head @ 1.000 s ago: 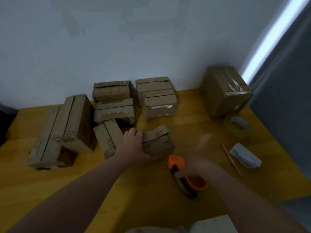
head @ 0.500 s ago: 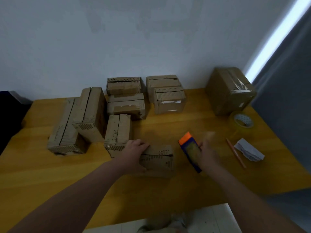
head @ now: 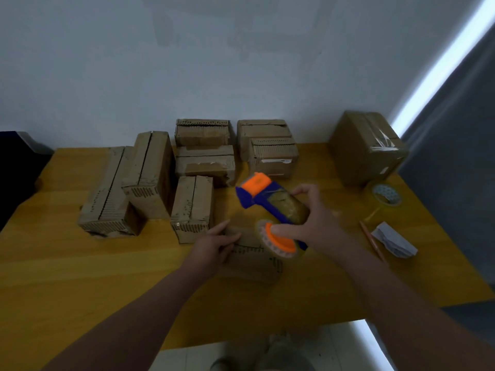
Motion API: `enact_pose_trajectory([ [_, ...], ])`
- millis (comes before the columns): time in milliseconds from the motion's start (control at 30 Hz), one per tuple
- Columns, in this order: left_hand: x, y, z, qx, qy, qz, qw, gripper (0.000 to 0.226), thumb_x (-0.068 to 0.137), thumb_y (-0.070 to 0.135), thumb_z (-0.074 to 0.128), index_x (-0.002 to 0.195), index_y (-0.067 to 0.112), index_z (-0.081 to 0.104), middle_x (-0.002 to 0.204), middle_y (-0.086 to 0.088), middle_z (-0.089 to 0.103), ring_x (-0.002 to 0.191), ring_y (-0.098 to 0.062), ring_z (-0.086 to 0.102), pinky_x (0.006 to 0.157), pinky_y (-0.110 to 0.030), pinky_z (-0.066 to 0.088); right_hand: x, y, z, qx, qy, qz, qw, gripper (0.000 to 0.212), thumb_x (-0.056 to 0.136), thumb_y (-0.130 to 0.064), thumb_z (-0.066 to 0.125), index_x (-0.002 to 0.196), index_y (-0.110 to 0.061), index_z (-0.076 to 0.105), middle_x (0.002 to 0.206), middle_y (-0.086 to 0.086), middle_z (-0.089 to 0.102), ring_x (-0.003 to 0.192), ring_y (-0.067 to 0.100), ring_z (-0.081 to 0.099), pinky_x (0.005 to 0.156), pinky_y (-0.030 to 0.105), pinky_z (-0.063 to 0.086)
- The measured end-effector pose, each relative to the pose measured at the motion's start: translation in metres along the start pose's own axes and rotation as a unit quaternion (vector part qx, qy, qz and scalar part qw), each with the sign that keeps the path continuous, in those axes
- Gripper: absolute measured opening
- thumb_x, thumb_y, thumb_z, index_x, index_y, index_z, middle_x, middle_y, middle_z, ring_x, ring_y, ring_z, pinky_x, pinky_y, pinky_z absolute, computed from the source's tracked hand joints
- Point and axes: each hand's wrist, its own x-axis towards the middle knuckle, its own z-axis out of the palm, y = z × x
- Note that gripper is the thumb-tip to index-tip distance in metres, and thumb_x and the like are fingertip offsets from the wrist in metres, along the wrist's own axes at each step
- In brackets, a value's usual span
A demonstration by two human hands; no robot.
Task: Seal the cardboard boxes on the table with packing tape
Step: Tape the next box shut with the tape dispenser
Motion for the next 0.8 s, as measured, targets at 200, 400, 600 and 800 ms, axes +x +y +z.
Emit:
enact_pose_trajectory([
  [200, 0.001, -0.002, 0.001, -0.054, 0.043, -0.006, 0.998, 0.029, 0.091, -0.003, 0.056, 0.112, 0.011, 0.071, 0.135, 0.011, 0.041, 0.129, -0.009, 0.039, 0.104, -0.022, 0.037, 0.009, 0.011, 0.023, -0.092, -0.049, -0.055, 0.993, 0.068, 0.068, -0.023, 0.087, 0.11, -0.039, 0.036, 0.109, -0.01, 0.054, 0.085, 0.002, 0.061, 0.058, 0.013, 0.049],
  [400, 0.003, -0.003, -0.001, -0.058, 0.039, -0.003, 0.998, 0.026, 0.089, -0.001, 0.059, 0.103, 0.014, 0.074, 0.14, 0.0, 0.051, 0.129, -0.016, 0.047, 0.103, -0.041, 0.046, 0.019, 0.025, 0.015, -0.099, -0.072, -0.061, 0.991, 0.065, 0.071, -0.022, 0.084, 0.111, -0.039, 0.037, 0.115, -0.01, 0.052, 0.091, 0.0, 0.06, 0.064, 0.012, 0.05],
  [600, 0.0, 0.022, -0.017, -0.159, 0.119, -0.192, 0.961, 0.025, 0.099, 0.02, 0.049, 0.11, 0.009, 0.069, 0.113, -0.004, 0.064, 0.105, -0.017, 0.057, 0.087, -0.031, 0.047, 0.022, 0.035, 0.009, -0.094, -0.094, -0.077, 0.988, 0.067, 0.069, -0.023, 0.087, 0.111, -0.04, 0.039, 0.116, -0.009, 0.053, 0.092, -0.006, 0.06, 0.065, 0.015, 0.051],
  [800, 0.001, 0.041, -0.041, -0.519, 0.023, -0.364, 0.773, 0.041, 0.097, 0.04, 0.05, 0.098, 0.002, 0.065, 0.077, -0.011, 0.066, 0.071, -0.02, 0.061, 0.063, -0.032, 0.049, 0.021, 0.034, 0.008, -0.1, -0.099, -0.096, 0.985, 0.068, 0.067, -0.02, 0.088, 0.11, -0.041, 0.039, 0.116, -0.012, 0.051, 0.093, -0.011, 0.058, 0.065, 0.011, 0.05],
])
